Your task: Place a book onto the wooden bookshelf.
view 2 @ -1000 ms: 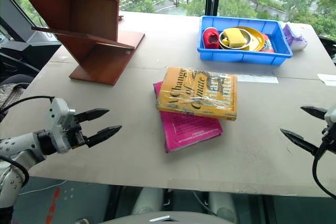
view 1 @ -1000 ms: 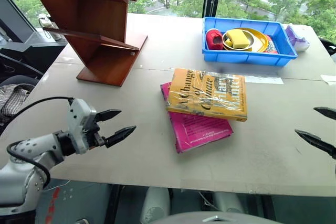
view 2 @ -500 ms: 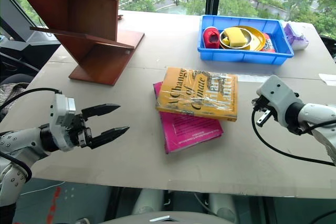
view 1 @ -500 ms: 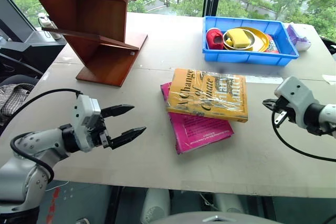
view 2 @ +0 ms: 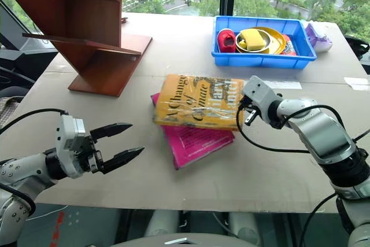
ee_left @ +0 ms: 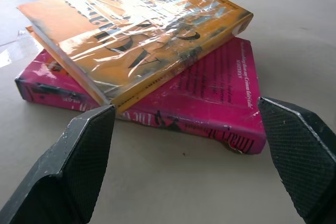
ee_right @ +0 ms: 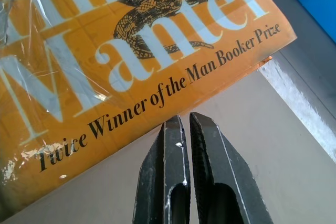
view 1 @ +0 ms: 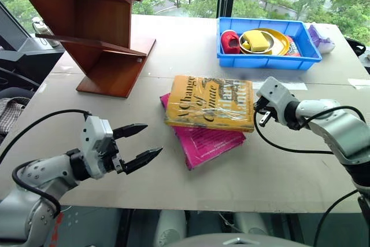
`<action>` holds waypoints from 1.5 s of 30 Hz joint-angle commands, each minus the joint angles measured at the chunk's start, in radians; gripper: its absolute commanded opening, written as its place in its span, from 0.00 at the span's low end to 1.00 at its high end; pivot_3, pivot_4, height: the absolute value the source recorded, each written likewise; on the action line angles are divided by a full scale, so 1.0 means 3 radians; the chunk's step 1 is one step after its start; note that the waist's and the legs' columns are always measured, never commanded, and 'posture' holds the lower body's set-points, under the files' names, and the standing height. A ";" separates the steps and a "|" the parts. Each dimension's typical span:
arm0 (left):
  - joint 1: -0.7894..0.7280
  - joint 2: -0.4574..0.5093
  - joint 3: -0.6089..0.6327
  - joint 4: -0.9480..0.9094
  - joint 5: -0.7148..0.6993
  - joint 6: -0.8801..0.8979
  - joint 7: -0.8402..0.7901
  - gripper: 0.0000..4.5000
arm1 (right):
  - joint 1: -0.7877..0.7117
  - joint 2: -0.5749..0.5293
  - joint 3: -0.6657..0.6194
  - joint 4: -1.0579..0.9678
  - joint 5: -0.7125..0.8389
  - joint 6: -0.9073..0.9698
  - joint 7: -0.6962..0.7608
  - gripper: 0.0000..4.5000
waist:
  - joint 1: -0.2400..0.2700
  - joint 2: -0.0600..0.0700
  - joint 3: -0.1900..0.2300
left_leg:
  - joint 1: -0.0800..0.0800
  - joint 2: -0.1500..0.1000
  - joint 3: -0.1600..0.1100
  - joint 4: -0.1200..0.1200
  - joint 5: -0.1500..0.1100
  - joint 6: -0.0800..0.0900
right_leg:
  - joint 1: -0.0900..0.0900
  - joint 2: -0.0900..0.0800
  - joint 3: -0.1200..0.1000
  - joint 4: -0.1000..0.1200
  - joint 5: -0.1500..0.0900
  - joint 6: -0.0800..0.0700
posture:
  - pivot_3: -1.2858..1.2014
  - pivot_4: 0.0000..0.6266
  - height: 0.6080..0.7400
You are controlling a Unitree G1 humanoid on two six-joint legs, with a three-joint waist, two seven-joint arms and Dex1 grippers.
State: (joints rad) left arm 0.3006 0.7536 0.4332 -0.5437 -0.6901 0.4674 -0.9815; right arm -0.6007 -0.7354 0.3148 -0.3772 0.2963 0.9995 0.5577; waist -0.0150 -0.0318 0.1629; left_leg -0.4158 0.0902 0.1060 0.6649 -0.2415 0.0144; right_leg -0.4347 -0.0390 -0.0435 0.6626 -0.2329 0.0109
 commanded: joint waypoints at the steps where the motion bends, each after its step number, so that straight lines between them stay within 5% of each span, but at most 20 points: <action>1: 0.0190 -0.0048 0.0181 -0.0151 0.0004 -0.0118 0.0013 0.99 | -0.0134 0.0205 0.0133 -0.0125 -0.0079 0.0051 -0.0038 0.01 | 0.0003 0.0000 0.0000 | 0.0000 0.0000 0.0000 0.0000 0.0000 0.0000 | 0.0000 0.0000 -0.0001 0.0000 -0.0001 -0.0002 | 0.52 0.24 1.00; 27: 0.0836 -0.0281 0.0239 -0.0135 0.0158 -0.0495 0.0020 0.99 | -0.0439 0.0787 0.0415 -0.0065 -0.0353 -0.0073 0.0126 0.01 | -0.0002 0.0001 0.0000 | 0.0000 0.0001 0.0000 0.0000 0.0000 0.0000 | -0.0001 -0.0002 -0.0003 0.0000 -0.0003 -0.0006 | 0.52 0.24 1.00; 45: 0.1055 -0.0478 0.0204 -0.0284 0.0119 -0.0489 0.0147 0.99 | -0.0256 0.0613 0.0387 -0.0194 -0.0367 0.0005 0.0273 0.01 | 0.0000 0.0001 0.0000 | 0.0000 0.0001 -0.0001 -0.0001 -0.0001 0.0000 | -0.0001 -0.0003 -0.0005 -0.0001 -0.0003 -0.0006 | 0.52 0.24 1.00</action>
State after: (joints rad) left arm 0.6045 0.6140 0.4981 -0.5813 -0.6458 0.3253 -0.9449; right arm -0.6764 -0.5446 0.4449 -0.3944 0.1844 1.0029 0.6295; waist -0.0151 -0.0316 0.1629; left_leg -0.4160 0.0905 0.1058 0.6647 -0.2417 0.0142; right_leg -0.4350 -0.0400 -0.0449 0.6623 -0.2339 0.0089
